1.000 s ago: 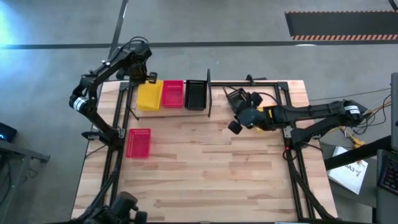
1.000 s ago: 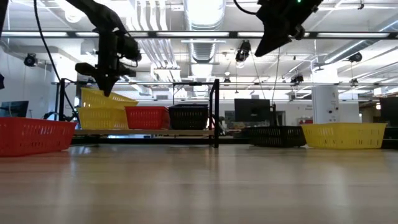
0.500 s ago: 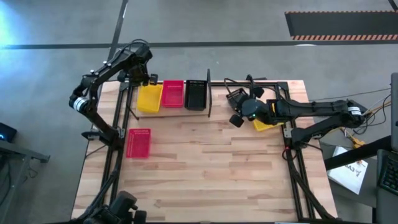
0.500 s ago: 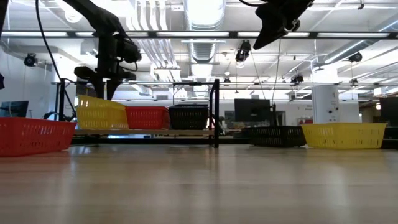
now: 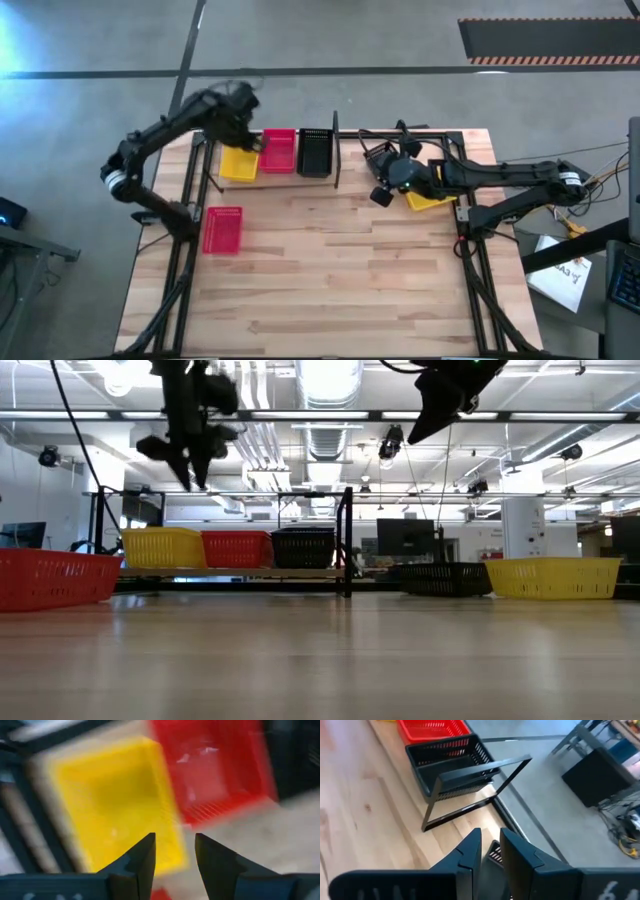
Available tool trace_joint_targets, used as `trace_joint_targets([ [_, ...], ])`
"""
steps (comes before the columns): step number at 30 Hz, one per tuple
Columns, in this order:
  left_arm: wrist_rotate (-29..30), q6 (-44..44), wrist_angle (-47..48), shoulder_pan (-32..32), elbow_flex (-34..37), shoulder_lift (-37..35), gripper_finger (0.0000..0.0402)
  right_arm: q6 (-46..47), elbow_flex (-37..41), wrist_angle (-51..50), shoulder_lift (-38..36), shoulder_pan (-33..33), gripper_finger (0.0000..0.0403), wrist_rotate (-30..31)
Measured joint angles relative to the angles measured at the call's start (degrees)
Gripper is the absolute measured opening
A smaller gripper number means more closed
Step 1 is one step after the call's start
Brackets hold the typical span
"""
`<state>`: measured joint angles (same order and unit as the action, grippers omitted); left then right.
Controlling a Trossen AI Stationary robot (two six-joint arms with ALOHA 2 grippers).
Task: Stack baskets on shelf by color
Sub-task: Stack the red bin on top of the red bin on the shelf
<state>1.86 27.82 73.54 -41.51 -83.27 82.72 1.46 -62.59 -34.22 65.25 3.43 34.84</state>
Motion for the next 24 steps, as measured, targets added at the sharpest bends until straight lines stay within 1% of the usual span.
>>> trace_joint_targets([
  [3,0.19,7.75,0.18,10.66,0.18,-1.55,0.0106,0.01,0.68,0.24,0.07,1.17,0.0063,-2.59],
  [8,3.18,20.78,0.9,27.11,1.64,-1.99,0.0094,-1.13,1.7,0.59,0.15,3.31,0.0063,-6.4],
  [12,2.88,38.08,1.13,36.68,5.78,-1.95,0.0093,-3.52,2.3,0.69,0.17,4.61,0.0063,-8.35],
  [15,1.1,49.78,1.17,41.73,10.19,-2.24,0.0097,-4.84,3.04,1.61,0.17,5.27,0.0063,-8.35],
  [18,-2.0,56.74,0.94,45.01,14.94,-3.32,0.0113,-5.55,3.61,3.21,0.17,5.71,0.0063,-8.88],
  [20,-3.32,60.11,0.83,46.33,18.06,-4.36,0.0129,-6.18,3.67,3.21,0.17,6.1,0.0063,-11.65],
  [22,-3.5,63.76,0.69,47.12,20.92,-5.93,0.0148,-6.43,3.79,3.06,0.17,6.42,0.0063,-15.04],
  [24,-3.5,67.5,0.6,47.36,23.36,-8.21,0.017,-6.69,3.87,3.02,0.17,6.7,0.0063,-16.98],
])
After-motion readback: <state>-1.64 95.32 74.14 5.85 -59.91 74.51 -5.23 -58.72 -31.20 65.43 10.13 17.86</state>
